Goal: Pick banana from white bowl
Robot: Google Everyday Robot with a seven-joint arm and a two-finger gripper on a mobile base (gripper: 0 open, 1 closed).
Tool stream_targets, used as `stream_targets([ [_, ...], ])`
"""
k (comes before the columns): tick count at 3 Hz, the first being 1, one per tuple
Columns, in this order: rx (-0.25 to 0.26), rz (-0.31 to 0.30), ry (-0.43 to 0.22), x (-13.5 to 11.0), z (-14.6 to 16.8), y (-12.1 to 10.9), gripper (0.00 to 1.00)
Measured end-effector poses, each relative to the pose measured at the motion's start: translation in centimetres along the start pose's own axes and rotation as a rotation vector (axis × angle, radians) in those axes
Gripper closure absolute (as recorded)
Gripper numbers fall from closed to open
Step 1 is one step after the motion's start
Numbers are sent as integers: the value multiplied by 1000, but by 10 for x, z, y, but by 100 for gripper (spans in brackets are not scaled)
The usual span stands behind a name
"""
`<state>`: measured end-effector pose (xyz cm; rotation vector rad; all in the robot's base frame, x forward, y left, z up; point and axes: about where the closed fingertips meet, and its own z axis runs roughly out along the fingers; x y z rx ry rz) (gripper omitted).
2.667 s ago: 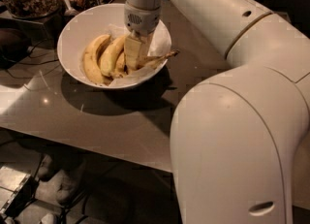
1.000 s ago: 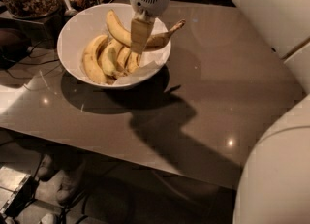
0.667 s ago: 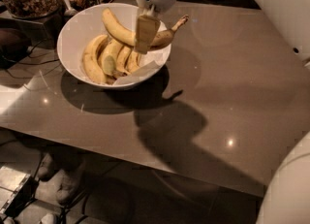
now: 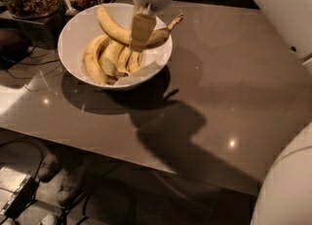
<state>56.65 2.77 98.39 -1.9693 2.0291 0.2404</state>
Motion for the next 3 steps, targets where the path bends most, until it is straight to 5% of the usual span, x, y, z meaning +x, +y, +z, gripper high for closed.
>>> stream_targets([
  [2,-15,115,-24,14,-34,70,100],
  [3,2,117,-38,9,-34,68,100],
])
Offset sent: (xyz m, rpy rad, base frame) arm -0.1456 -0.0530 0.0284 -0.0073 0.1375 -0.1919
